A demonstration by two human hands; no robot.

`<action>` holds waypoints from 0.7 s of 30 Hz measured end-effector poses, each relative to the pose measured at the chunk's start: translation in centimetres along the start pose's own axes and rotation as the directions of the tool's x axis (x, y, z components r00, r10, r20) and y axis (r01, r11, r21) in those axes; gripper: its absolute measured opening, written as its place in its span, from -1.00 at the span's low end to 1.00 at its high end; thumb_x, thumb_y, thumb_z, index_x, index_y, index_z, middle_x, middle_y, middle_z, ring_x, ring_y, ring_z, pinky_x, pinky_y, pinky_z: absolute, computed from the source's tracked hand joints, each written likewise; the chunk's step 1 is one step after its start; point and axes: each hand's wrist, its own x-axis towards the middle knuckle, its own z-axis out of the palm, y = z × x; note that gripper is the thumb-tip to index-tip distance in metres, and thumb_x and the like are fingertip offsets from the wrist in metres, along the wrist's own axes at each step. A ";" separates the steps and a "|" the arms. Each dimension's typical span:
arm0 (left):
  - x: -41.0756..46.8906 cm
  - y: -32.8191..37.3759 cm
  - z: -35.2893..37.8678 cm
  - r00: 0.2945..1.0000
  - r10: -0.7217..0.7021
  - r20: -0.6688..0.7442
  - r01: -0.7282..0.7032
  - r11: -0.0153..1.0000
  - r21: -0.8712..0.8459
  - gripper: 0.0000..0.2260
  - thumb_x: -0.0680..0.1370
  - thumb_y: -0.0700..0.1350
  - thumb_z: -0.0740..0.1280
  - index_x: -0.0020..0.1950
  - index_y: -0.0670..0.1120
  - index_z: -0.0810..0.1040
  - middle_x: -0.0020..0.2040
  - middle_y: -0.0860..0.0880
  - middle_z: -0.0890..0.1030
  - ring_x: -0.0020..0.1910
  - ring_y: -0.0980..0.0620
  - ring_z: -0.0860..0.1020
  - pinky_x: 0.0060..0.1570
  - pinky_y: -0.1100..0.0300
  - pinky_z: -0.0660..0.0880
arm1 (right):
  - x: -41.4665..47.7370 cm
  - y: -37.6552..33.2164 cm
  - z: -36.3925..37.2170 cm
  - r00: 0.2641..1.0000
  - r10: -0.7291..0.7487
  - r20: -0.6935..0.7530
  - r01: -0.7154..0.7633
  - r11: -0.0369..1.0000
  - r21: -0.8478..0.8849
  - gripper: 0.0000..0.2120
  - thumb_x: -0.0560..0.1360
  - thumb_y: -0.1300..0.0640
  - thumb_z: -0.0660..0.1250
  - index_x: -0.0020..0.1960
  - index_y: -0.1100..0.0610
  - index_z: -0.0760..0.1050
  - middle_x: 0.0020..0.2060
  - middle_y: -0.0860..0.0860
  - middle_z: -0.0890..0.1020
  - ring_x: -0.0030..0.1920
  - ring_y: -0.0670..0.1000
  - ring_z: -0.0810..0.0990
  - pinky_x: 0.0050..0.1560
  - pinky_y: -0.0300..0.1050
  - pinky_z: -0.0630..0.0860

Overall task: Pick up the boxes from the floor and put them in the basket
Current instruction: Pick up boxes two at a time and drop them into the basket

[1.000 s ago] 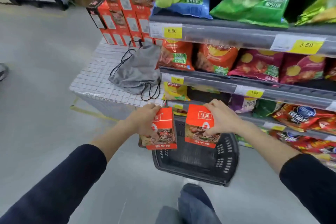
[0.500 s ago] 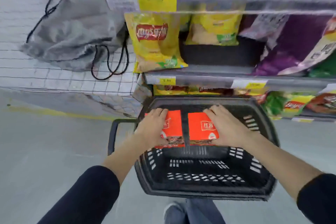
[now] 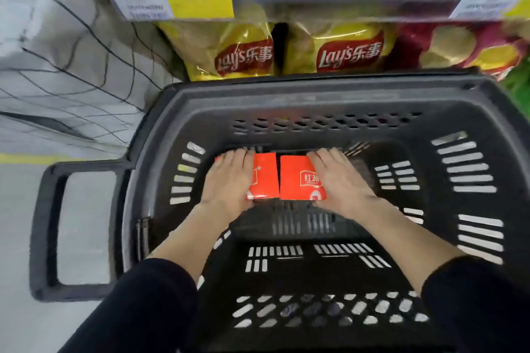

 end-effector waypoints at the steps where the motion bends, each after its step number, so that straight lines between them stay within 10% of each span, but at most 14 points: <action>1: 0.4 0.0 0.4 1.000 0.002 -0.007 -0.002 1.000 0.008 -0.14 0.36 0.05 0.49 0.48 -0.13 0.07 0.40 -0.09 0.27 0.41 -0.07 0.25 0.45 0.06 0.12 | 0.3 0.2 0.4 1.000 -0.003 -0.002 0.003 1.000 -0.009 -0.10 0.27 0.00 0.52 0.44 0.25 0.16 0.29 0.16 0.37 0.31 0.16 0.34 0.45 0.01 0.12; 5: 1.5 0.6 1.8 0.999 0.009 -0.039 -0.006 0.998 0.066 -0.14 0.33 0.04 0.52 0.47 -0.16 0.14 0.37 -0.11 0.33 0.37 -0.09 0.32 0.42 0.06 0.18 | 1.5 1.6 1.6 0.999 -0.020 -0.040 0.018 0.998 -0.066 -0.04 0.00 -0.03 0.64 0.28 0.31 0.39 0.06 0.18 0.56 0.07 0.18 0.55 0.26 0.08 0.43; 11: 1.7 0.9 3.1 0.996 0.033 -0.087 -0.026 0.996 0.080 -0.05 0.09 0.03 0.64 0.38 -0.22 0.36 0.24 -0.18 0.51 0.22 -0.15 0.49 0.29 0.00 0.38 | 1.2 2.6 2.1 0.999 -0.046 -0.009 0.045 0.995 -0.091 -0.02 0.26 -0.05 0.53 0.48 0.25 0.10 0.35 0.17 0.37 0.35 0.16 0.34 0.45 0.04 0.14; 15: 1.4 1.2 2.0 0.999 0.041 0.027 -0.042 0.998 0.044 -0.05 0.35 0.10 0.49 0.52 -0.16 -0.01 0.48 -0.13 0.20 0.47 -0.09 0.19 0.48 0.04 0.03 | 0.8 1.7 1.1 1.000 -0.004 0.016 0.005 0.994 -0.110 0.04 0.29 -0.08 0.51 0.51 0.23 -0.02 0.42 0.17 0.27 0.43 0.14 0.25 0.49 0.02 0.02; 21: -1.2 0.4 -6.0 0.977 0.157 0.141 -0.157 0.988 -0.016 -0.08 0.36 0.19 0.44 0.52 -0.11 0.01 0.47 -0.05 0.23 0.44 -0.04 0.23 0.45 0.07 0.09 | -2.8 1.1 -5.8 0.986 0.035 0.163 -0.029 0.999 -0.036 0.04 0.32 -0.10 0.48 0.53 0.14 -0.12 0.53 0.07 0.03 0.52 0.05 0.03 0.50 -0.04 -0.12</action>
